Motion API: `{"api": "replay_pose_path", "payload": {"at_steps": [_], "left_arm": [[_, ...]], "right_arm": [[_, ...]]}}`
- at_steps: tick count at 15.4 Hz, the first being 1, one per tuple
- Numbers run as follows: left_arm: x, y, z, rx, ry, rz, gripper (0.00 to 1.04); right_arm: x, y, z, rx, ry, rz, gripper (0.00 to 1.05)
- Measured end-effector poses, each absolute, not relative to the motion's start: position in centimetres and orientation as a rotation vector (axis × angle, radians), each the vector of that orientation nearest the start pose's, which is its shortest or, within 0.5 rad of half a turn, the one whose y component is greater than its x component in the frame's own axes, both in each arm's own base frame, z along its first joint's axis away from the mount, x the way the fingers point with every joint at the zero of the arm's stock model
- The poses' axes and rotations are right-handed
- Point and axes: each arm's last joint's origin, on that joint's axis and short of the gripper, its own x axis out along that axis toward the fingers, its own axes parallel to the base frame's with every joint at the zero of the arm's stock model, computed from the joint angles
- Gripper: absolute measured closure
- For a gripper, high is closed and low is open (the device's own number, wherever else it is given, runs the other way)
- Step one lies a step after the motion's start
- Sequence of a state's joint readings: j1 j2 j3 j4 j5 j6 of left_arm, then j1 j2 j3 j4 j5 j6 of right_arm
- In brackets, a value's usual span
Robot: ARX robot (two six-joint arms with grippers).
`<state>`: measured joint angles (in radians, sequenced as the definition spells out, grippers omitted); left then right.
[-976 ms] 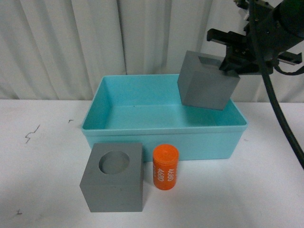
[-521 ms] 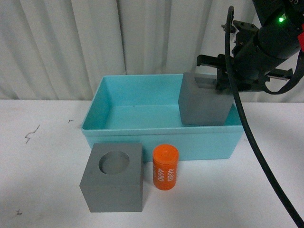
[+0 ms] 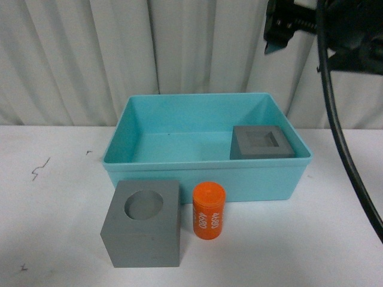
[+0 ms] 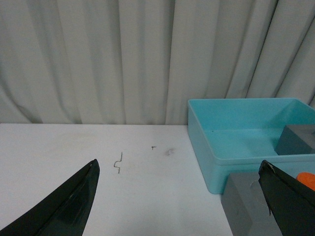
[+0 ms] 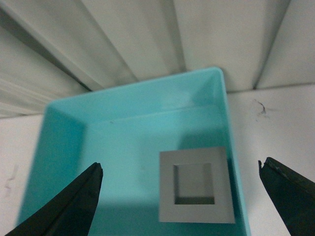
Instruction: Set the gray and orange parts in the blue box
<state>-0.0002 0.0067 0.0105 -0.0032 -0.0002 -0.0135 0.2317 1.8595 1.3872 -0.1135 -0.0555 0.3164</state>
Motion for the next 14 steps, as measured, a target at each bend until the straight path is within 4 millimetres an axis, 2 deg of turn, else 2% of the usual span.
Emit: {"api": "replay_pose_path", "payload": {"at_steps": [1, 3, 4, 6, 7, 8, 10, 14], "left_arm": [[9.7, 0.0, 16.6, -0.014, -0.001, 0.000, 0.07], [9.7, 0.0, 16.6, -0.014, -0.001, 0.000, 0.07], [9.7, 0.0, 16.6, -0.014, -0.001, 0.000, 0.07], [9.7, 0.0, 16.6, -0.014, -0.001, 0.001, 0.07], [9.7, 0.0, 16.6, -0.014, -0.001, 0.000, 0.07], [9.7, 0.0, 16.6, -0.014, -0.001, 0.000, 0.07], [9.7, 0.0, 16.6, -0.014, -0.001, 0.000, 0.07], [9.7, 0.0, 16.6, -0.014, -0.001, 0.000, 0.07]], "right_arm": [[39.4, 9.4, 25.9, 0.278, 0.544, 0.214, 0.08], [34.5, 8.6, 28.0, 0.317, 0.380, 0.269, 0.06], [31.7, 8.3, 28.6, 0.278, 0.200, 0.225, 0.13], [25.6, 6.0, 27.8, 0.122, -0.037, 0.048, 0.36], [22.5, 3.6, 24.4, 0.040, -0.026, -0.019, 0.64], [20.8, 2.9, 21.6, 0.012, 0.034, 0.008, 0.88], [19.4, 2.2, 21.5, 0.006, -0.010, -0.001, 1.03], [17.3, 1.3, 19.4, 0.004, 0.019, -0.003, 1.03]]}}
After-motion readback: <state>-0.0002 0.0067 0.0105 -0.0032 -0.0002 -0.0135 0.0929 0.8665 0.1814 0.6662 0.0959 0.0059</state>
